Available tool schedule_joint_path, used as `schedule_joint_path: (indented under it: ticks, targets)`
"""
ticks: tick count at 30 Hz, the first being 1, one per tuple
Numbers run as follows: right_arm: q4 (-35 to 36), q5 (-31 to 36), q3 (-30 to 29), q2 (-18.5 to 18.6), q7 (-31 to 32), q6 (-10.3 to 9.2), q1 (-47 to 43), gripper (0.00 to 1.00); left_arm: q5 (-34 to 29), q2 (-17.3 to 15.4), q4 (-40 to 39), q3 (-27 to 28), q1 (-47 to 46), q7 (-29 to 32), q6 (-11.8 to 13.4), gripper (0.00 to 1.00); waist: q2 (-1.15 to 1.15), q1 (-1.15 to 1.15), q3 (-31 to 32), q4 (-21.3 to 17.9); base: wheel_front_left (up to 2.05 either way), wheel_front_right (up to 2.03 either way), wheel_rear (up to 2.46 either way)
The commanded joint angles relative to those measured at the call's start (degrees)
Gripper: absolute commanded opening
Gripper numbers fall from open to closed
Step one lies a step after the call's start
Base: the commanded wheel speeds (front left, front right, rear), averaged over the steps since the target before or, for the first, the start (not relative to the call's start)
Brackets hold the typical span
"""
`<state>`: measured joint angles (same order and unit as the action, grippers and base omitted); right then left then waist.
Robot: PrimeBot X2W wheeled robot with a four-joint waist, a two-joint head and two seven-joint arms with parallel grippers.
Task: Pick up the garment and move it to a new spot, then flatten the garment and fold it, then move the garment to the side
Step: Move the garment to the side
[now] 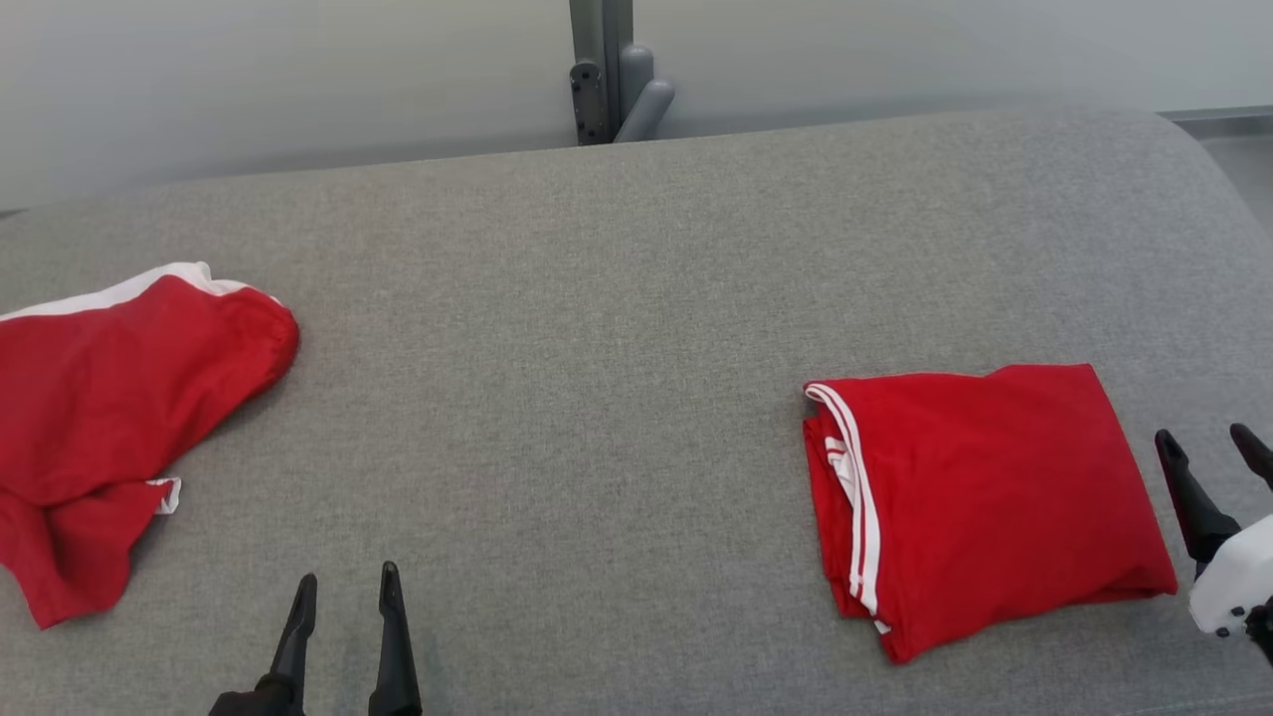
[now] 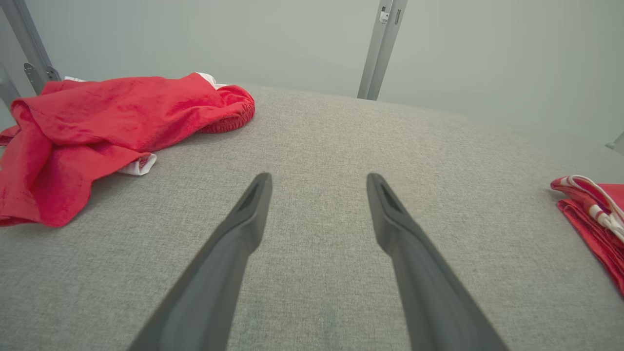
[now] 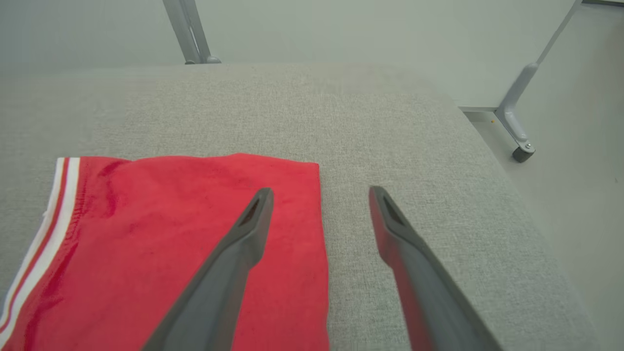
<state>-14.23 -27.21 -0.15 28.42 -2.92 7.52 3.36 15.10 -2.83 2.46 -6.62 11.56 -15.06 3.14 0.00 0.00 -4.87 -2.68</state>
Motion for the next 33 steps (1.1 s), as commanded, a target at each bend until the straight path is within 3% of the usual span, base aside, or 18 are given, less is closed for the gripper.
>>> schedule_joint_path:
  ticks: [1, 19, 20, 21, 28, 33]
  targets:
    - [-0.98, -1.25, 1.07, 0.97, 1.56, -0.06, 1.10, 1.00, -0.29, -0.14, 0.00, -0.03, -1.03, -0.14, 0.43, 1.00, 0.00, 0.00, -2.35, 1.12, 0.00, 0.00, 0.00]
    - [-16.02, -15.91, 10.35, 3.43, 8.93, -0.06, 11.98, 1.00, -1.21, -0.14, -0.68, -0.71, -4.79, -0.13, 1.52, 1.00, 0.00, 0.00, -9.84, 2.66, 0.00, 0.00, 0.00]
    - [-15.94, -16.81, 11.08, 3.60, 8.59, -0.05, 12.43, 0.32, -1.19, -0.14, -0.73, -0.75, -5.01, -0.13, 1.56, 1.00, 0.00, 0.00, -10.15, 2.67, 0.00, 0.00, 0.00]
    - [-15.81, -17.62, 11.73, 3.87, 8.41, -0.06, 12.82, 0.00, -1.18, -0.14, -0.81, -0.75, -5.21, -0.14, 1.61, 1.00, 0.00, 0.00, -10.41, 2.66, 0.00, 0.00, 0.00]
    - [-14.00, -19.46, 14.22, 10.07, 5.04, -0.08, 18.30, 0.00, -1.96, -0.14, -1.20, -0.10, -6.28, -0.13, 1.61, 1.00, 0.00, 0.00, -12.57, 1.62, 0.00, 0.00, 0.00]
    - [-18.16, -18.74, 11.89, 15.45, 2.79, -0.07, 23.73, 0.00, -2.97, -0.14, -1.28, 0.00, -7.42, -0.13, 1.02, 1.00, 0.00, 0.00, -14.43, 1.57, 0.00, 0.00, 0.00]
